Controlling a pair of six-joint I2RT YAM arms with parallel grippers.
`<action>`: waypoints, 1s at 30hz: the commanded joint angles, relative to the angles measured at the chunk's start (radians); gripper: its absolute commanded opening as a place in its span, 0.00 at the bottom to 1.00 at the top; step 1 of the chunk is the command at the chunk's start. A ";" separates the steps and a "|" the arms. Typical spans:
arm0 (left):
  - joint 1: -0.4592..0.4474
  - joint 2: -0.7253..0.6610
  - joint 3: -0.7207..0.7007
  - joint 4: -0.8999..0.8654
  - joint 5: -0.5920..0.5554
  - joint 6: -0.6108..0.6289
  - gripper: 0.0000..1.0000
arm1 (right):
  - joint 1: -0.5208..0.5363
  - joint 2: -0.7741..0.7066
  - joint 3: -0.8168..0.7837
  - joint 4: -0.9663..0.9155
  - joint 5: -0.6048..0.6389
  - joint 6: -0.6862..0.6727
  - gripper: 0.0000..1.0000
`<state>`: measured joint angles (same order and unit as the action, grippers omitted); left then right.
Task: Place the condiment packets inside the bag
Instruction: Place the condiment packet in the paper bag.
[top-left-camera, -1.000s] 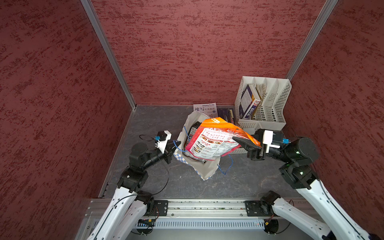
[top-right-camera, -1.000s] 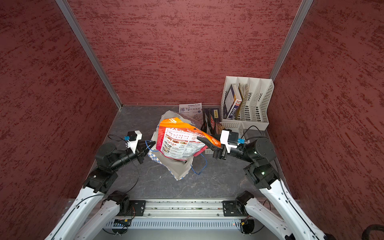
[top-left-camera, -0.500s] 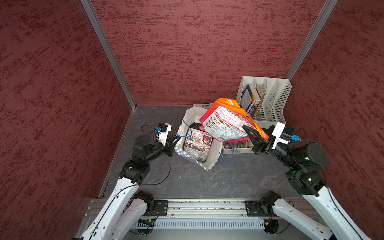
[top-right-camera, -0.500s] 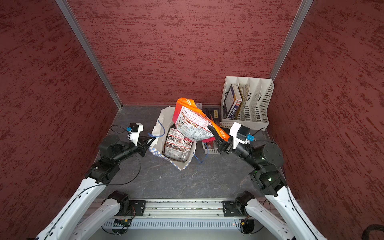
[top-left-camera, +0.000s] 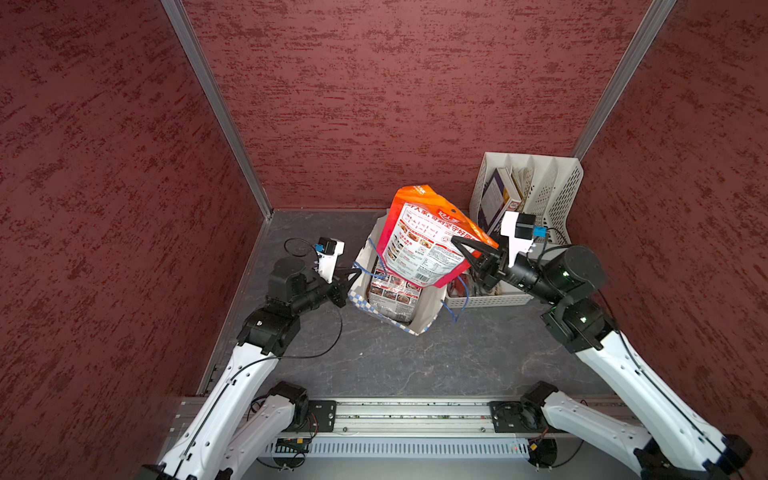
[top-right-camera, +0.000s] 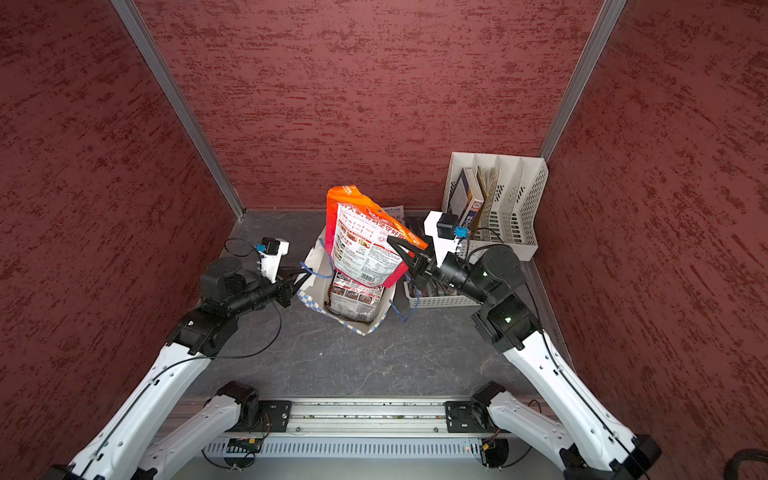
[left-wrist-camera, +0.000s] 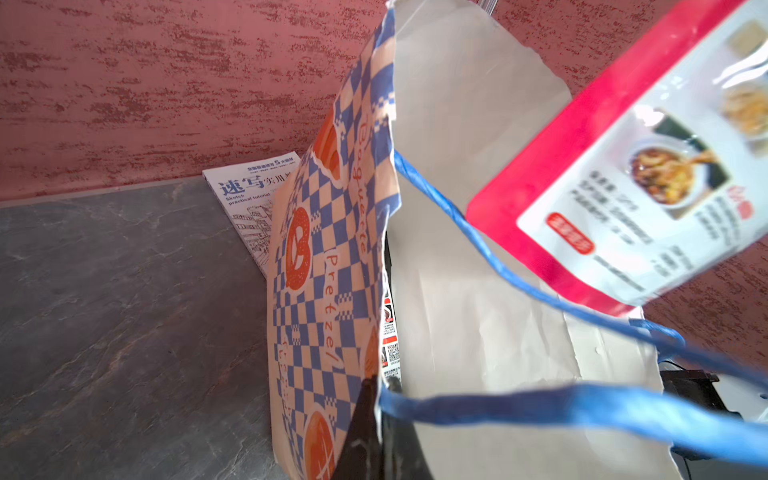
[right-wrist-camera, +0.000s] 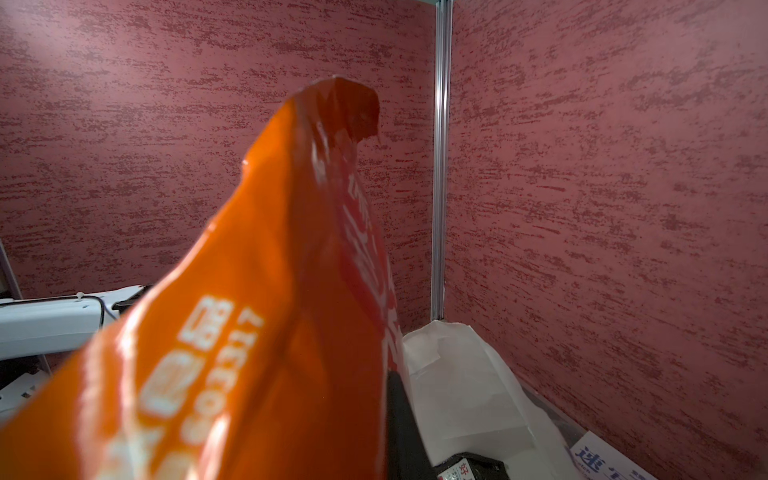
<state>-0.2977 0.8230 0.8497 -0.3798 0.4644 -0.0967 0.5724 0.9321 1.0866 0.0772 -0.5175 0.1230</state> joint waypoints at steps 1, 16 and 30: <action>-0.003 0.009 0.052 -0.035 -0.018 -0.031 0.00 | 0.005 -0.006 0.031 -0.001 0.031 0.048 0.00; 0.002 0.070 0.048 -0.026 -0.011 -0.058 0.00 | 0.005 0.174 0.095 -0.174 -0.082 0.254 0.00; 0.005 0.082 0.045 -0.036 -0.011 -0.028 0.00 | 0.007 0.327 0.153 -0.380 -0.169 0.444 0.00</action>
<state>-0.2966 0.9092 0.8883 -0.4465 0.4370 -0.1478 0.5724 1.2625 1.2297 -0.2752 -0.6552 0.4942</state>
